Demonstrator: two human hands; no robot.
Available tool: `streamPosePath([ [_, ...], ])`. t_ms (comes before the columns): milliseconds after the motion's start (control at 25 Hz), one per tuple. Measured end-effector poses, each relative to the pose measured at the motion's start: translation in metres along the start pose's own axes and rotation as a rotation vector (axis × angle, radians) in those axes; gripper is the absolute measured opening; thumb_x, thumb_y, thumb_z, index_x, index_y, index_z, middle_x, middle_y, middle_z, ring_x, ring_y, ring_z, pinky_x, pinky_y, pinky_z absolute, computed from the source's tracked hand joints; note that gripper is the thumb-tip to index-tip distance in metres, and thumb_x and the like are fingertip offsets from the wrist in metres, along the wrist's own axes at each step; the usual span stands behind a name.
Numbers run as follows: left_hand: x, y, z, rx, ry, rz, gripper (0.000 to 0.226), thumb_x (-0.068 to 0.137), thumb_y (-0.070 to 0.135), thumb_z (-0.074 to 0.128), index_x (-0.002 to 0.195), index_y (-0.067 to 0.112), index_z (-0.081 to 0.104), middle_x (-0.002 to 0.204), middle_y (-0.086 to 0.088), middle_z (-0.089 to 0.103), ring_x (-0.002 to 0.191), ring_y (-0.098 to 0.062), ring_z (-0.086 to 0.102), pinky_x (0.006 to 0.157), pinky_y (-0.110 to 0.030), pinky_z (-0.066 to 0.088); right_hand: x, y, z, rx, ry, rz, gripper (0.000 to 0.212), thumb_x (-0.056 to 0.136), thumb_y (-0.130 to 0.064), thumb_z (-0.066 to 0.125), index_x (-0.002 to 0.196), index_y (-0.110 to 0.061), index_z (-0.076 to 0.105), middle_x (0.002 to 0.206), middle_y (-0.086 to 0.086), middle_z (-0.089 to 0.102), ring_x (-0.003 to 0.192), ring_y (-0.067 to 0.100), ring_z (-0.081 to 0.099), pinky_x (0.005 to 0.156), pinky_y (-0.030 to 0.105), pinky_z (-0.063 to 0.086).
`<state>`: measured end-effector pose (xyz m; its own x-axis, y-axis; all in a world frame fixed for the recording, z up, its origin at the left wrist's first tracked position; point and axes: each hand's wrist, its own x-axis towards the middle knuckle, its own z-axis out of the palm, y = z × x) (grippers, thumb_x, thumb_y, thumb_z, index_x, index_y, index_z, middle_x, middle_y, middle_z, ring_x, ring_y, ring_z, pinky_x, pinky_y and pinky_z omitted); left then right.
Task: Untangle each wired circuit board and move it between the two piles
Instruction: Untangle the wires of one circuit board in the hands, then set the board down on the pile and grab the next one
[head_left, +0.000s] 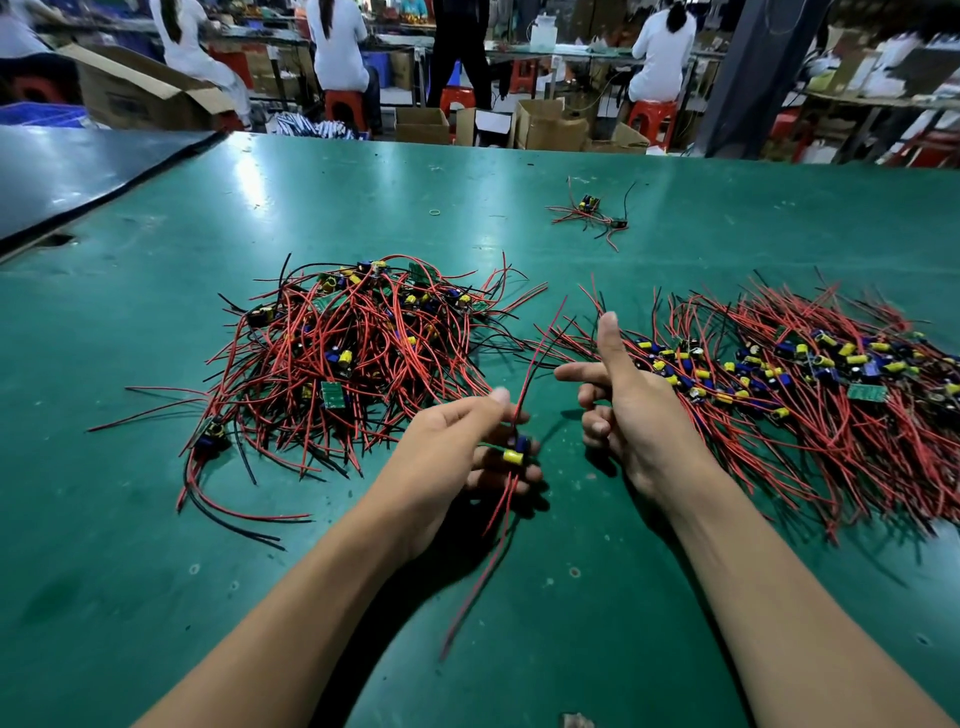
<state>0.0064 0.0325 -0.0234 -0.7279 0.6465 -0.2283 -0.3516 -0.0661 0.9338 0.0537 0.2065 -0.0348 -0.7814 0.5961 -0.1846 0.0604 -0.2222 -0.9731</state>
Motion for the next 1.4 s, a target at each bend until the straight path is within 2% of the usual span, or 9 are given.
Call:
streamPosePath([
  [280, 0.006, 0.007, -0.001, -0.248, -0.011, -0.081, 0.068, 0.099, 0.056, 0.030, 0.120, -0.003, 0.055, 0.101, -0.023, 0.070, 0.083, -0.035, 0.072, 0.077, -0.042, 0.059, -0.003, 0.000, 0.006, -0.077, -0.016, -0.028, 0.082, 0.068, -0.084, 0.056, 0.089, -0.008, 0.077, 0.059, -0.005, 0.051, 0.041, 0.010, 0.038, 0.041, 0.019, 0.029],
  [480, 0.008, 0.008, -0.004, -0.283, -0.004, -0.068, 0.075, 0.096, 0.064, 0.026, 0.125, 0.001, 0.055, 0.116, -0.020, 0.069, 0.098, -0.033, 0.071, 0.081, -0.039, 0.060, -0.014, -0.003, 0.015, -0.236, -0.088, -0.168, 0.058, 0.076, -0.071, 0.063, 0.090, -0.016, 0.076, 0.063, -0.004, 0.055, 0.046, 0.009, 0.044, 0.043, 0.022, 0.034],
  [640, 0.010, 0.008, -0.005, -0.321, -0.019, -0.060, 0.078, 0.094, 0.068, 0.026, 0.139, 0.008, 0.048, 0.127, -0.013, 0.065, 0.109, -0.024, 0.067, 0.099, -0.040, 0.050, -0.025, 0.004, 0.024, -0.493, -0.118, -0.382, 0.032, 0.078, -0.037, 0.085, 0.105, -0.029, 0.070, 0.083, -0.008, 0.059, 0.060, 0.005, 0.051, 0.057, 0.017, 0.045],
  [800, 0.006, 0.007, 0.001, -0.347, -0.056, -0.048, 0.068, 0.095, 0.062, 0.031, 0.145, 0.017, 0.040, 0.136, -0.008, 0.056, 0.113, -0.020, 0.065, 0.105, -0.040, 0.046, -0.023, 0.007, 0.028, -0.684, 0.013, -0.540, 0.024, 0.084, -0.018, 0.078, 0.107, -0.022, 0.073, 0.099, -0.004, 0.068, 0.085, 0.009, 0.064, 0.081, 0.020, 0.051],
  [920, 0.002, 0.002, 0.006, -0.216, -0.055, -0.029, 0.042, 0.099, 0.039, 0.047, 0.130, 0.013, 0.053, 0.126, -0.012, 0.062, 0.103, -0.024, 0.069, 0.094, -0.038, 0.055, -0.013, 0.002, 0.013, -0.708, 0.157, -0.565, 0.018, 0.085, -0.015, 0.076, 0.102, -0.021, 0.076, 0.100, 0.000, 0.069, 0.088, 0.012, 0.065, 0.080, 0.010, 0.045],
  [1000, -0.003, 0.000, 0.006, -0.076, -0.057, 0.004, 0.026, 0.099, 0.022, 0.052, 0.116, 0.004, 0.060, 0.108, -0.017, 0.069, 0.077, -0.025, 0.071, 0.072, -0.033, 0.060, -0.006, -0.004, -0.003, -0.818, 0.258, -0.532, 0.022, 0.085, -0.017, 0.076, 0.108, -0.019, 0.076, 0.105, 0.005, 0.067, 0.095, 0.019, 0.065, 0.088, 0.016, 0.045],
  [1120, -0.008, -0.003, 0.004, 0.247, -0.048, 0.066, 0.016, 0.099, 0.016, 0.054, 0.102, 0.005, 0.065, 0.082, -0.007, 0.072, 0.048, -0.020, 0.057, 0.043, -0.022, 0.046, -0.004, -0.007, -0.016, -0.982, 0.400, -0.474, 0.036, 0.084, -0.023, 0.078, 0.119, -0.019, 0.071, 0.113, 0.008, 0.060, 0.107, 0.025, 0.058, 0.096, 0.028, 0.040],
  [1280, -0.005, -0.008, 0.004, 0.624, 0.041, 0.188, 0.012, 0.094, 0.021, 0.062, 0.092, 0.014, 0.070, 0.080, -0.004, 0.074, 0.043, -0.006, 0.052, 0.048, -0.023, 0.038, -0.010, 0.001, 0.006, -0.904, 0.175, -0.628, 0.020, 0.087, -0.021, 0.075, 0.107, -0.017, 0.075, 0.101, 0.001, 0.063, 0.088, 0.015, 0.063, 0.082, 0.012, 0.041],
  [1400, -0.005, -0.005, 0.001, 0.646, 0.173, 0.344, 0.008, 0.091, 0.019, 0.064, 0.087, 0.016, 0.070, 0.075, 0.003, 0.071, 0.045, 0.001, 0.052, 0.054, -0.022, 0.040, -0.008, 0.014, 0.013, -1.025, 0.012, -0.535, 0.025, 0.090, -0.028, 0.072, 0.113, -0.017, 0.074, 0.109, 0.003, 0.064, 0.094, 0.019, 0.064, 0.092, 0.030, 0.049],
])
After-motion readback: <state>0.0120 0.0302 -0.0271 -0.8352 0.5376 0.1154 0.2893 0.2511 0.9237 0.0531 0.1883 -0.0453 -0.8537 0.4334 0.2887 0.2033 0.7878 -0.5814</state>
